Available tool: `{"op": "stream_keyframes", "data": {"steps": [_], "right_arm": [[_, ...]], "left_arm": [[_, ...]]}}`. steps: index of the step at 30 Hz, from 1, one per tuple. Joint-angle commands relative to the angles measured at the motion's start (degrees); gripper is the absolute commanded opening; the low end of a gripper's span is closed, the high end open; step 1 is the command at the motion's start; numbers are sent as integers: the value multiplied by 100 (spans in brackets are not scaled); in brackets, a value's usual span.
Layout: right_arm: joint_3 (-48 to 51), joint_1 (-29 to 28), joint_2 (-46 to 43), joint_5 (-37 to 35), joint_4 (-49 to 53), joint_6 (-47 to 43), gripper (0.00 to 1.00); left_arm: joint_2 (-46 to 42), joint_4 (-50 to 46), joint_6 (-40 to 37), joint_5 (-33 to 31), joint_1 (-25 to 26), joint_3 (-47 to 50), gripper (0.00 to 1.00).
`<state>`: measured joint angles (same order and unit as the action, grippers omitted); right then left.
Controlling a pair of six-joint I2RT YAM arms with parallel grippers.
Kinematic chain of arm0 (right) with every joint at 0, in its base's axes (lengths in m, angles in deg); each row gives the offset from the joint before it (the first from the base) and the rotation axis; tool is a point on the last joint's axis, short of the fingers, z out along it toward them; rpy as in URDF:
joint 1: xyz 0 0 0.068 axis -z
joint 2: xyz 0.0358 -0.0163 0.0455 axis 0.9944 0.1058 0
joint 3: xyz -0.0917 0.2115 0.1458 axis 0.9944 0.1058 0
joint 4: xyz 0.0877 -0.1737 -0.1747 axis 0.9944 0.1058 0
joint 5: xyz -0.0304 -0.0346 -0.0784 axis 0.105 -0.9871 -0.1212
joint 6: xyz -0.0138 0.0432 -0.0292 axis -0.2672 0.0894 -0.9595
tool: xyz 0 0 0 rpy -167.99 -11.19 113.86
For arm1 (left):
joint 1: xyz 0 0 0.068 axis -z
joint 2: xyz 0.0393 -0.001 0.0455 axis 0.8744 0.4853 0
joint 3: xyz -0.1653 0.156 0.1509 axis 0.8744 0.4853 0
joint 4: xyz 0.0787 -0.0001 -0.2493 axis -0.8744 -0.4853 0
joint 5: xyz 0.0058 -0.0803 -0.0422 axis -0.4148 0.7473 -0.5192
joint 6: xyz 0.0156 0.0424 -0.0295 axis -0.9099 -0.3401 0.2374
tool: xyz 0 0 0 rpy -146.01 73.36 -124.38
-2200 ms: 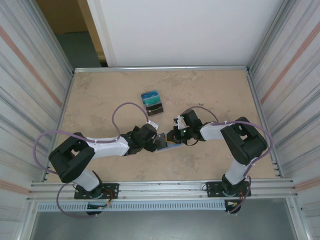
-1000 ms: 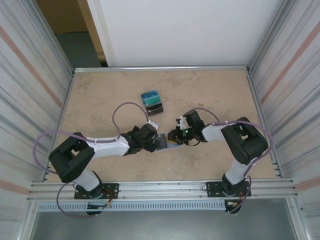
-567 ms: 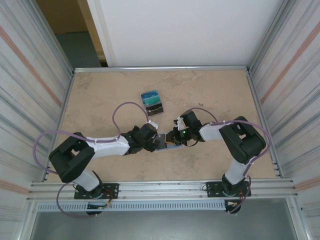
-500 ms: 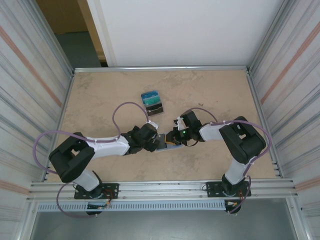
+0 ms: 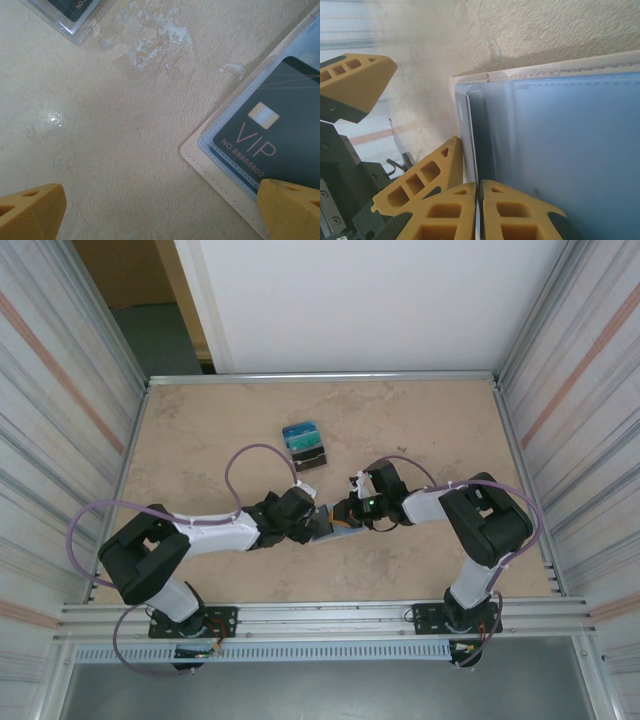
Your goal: Take the credit cards out of the card holder
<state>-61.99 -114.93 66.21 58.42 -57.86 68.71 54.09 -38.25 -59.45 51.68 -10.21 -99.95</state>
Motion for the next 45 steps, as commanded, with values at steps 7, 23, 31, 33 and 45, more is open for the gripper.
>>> {"op": "stream_keyframes", "data": {"steps": [7,23,31,33,45], "right_arm": [[145,149,-7,182,-269,138,9],[172,332,-51,203,-28,-44,8],[140,322,-23,194,90,-150,8],[128,310,-1,187,90,-146,8],[101,292,1,203,90,-146,8]], "left_arm": [[105,-278,-52,-110,57,-70,99],[97,-325,-95,-162,55,-111,99],[-58,-277,-103,-82,56,-345,99],[-101,-270,-59,-41,56,-447,99],[250,-301,-34,179,46,-800,99]]}}
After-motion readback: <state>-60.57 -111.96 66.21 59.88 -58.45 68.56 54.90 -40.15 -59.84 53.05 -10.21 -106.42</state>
